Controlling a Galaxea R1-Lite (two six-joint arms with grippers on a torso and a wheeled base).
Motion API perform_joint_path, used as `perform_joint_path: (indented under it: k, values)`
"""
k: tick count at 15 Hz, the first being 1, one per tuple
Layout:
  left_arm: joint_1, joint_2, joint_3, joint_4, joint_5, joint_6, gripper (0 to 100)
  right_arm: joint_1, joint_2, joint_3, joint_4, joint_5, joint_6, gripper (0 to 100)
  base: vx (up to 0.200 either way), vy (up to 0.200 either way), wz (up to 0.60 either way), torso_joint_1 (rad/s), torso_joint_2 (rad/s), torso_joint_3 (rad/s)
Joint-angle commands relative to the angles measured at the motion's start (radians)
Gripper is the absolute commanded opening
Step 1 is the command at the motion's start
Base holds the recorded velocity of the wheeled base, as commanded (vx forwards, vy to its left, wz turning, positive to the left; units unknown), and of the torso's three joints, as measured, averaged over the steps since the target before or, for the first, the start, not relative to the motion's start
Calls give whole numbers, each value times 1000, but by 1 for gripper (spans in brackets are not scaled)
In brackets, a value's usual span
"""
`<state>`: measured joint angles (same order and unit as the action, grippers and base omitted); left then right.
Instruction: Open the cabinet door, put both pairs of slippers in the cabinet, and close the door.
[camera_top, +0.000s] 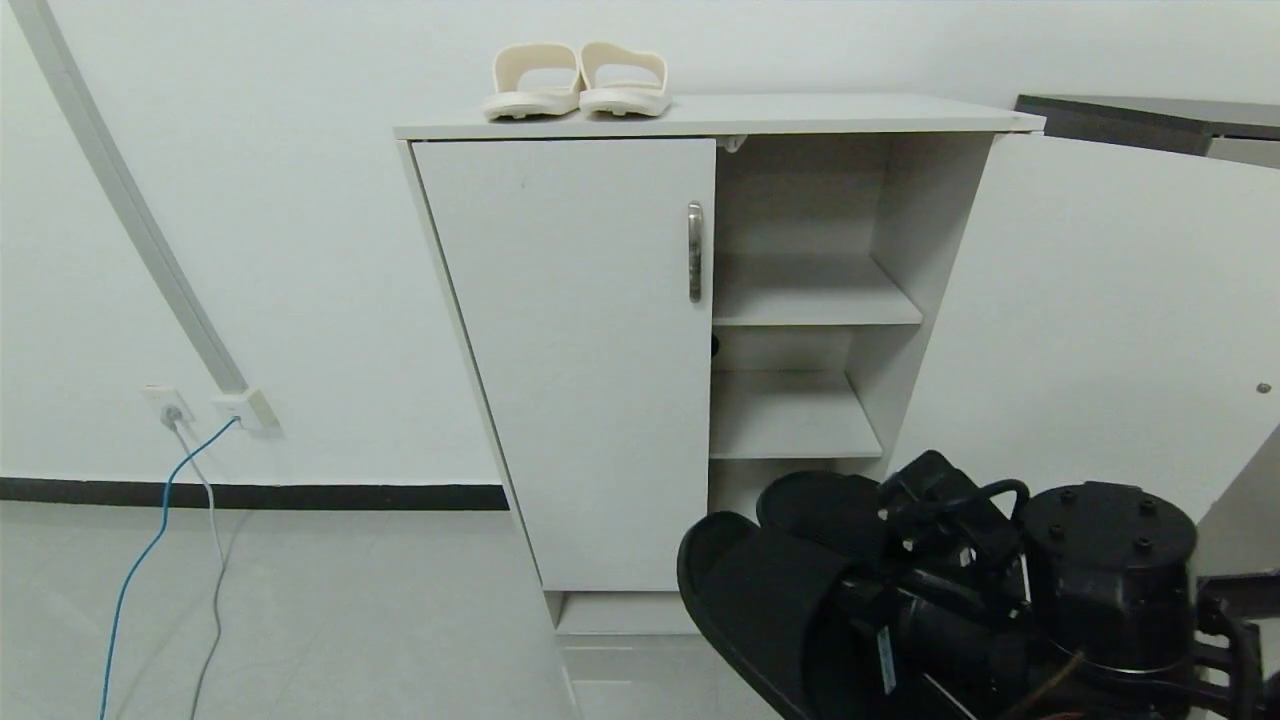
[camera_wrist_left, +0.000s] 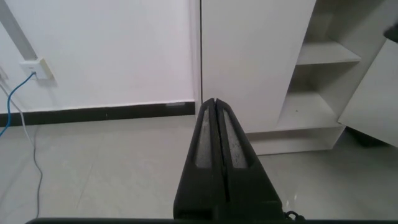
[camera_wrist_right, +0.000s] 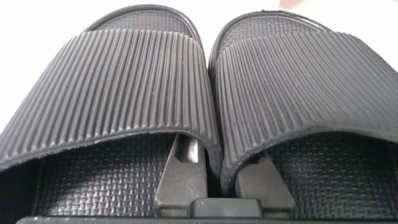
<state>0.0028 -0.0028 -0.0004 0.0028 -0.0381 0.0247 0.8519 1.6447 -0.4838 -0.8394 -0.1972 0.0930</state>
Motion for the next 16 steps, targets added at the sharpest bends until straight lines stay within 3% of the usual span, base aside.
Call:
perform_joint_path:
  k: [1,6,9,14,16]
  values:
    - [0,3,-1,0,0,-2,0,36,132,-87,-33,-96,60,0,0,0,0,0,0,0]
    - [0,3,0,0,1,-3,0,59,254,-167,-46,-291,67,0,0,0,0,0,0,0]
    - [0,3,-1,0,1,-3,0,67,307,-193,-66,-403,70,0,0,-200,0,2,6,-1]
    - [0,3,0,0,1,-3,0,61,400,-208,-167,-490,86,0,0,-200,0,0,-1,1]
    - [0,3,0,0,1,-3,0,45,414,-214,-173,-490,86,0,0,0,0,0,0,0]
